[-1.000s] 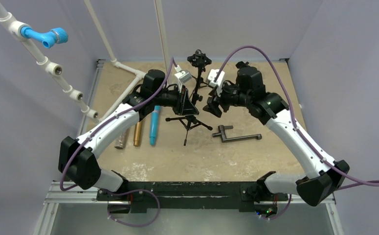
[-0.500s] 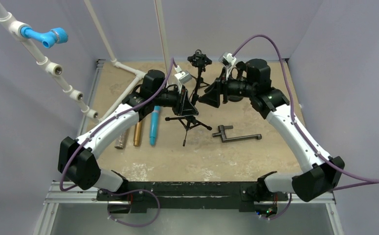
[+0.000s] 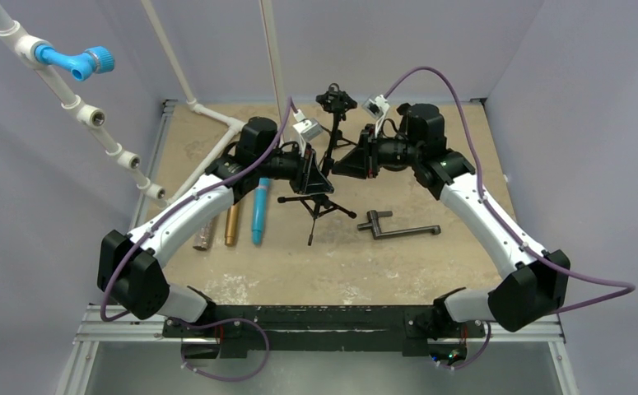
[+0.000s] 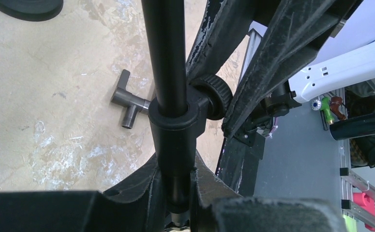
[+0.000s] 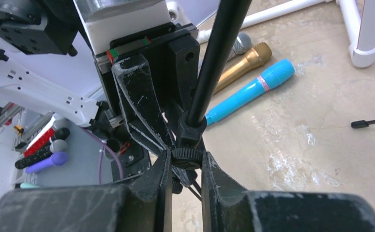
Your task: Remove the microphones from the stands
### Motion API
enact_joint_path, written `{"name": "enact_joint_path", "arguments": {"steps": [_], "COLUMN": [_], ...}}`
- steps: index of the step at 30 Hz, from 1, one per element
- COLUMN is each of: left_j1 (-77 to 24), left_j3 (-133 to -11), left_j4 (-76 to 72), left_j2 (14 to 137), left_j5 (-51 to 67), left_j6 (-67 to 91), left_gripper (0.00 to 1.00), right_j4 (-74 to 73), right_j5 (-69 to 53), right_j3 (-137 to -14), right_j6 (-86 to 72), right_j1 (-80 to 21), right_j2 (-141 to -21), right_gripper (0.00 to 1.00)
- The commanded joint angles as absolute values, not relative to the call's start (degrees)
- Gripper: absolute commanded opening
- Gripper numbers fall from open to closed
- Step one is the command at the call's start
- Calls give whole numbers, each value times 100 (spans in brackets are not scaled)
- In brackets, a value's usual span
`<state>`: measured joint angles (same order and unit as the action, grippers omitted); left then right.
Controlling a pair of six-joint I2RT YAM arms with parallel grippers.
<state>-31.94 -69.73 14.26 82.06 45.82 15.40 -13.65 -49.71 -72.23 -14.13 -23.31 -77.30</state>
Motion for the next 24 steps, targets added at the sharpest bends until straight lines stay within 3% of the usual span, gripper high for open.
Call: {"name": "enact_joint_path", "arguments": {"steps": [1, 6, 15, 21, 24], "left_j1": [-3224, -3219, -3223, -3222, -3217], "left_j3": [-7132, -7010, -7037, -7058, -7013], "left_j4": [826, 751, 696, 634, 540], "left_j2": [7963, 7908, 7838, 7845, 7841], "left_j5": [4841, 4884, 4988, 5130, 5179], "left_j6": [1524, 1674, 1853, 1854, 1862], "left_gripper": [0, 0, 0, 0, 0], "right_j4": [-1315, -2478, -2739, -2556, -2360], "right_j5": [-4924, -3378, -1268, -387, -143], "right_j3": [-7315, -7698, -7661, -7326, -7122], "right_j6": [-885, 1280, 3423, 4173, 4396], "right_j1": [-2356, -2757, -3380, -3616, -3665], "right_j2": [-7587, -7509, -7455, -7386, -7366], "right_gripper": [5, 0, 1, 14, 32]}}
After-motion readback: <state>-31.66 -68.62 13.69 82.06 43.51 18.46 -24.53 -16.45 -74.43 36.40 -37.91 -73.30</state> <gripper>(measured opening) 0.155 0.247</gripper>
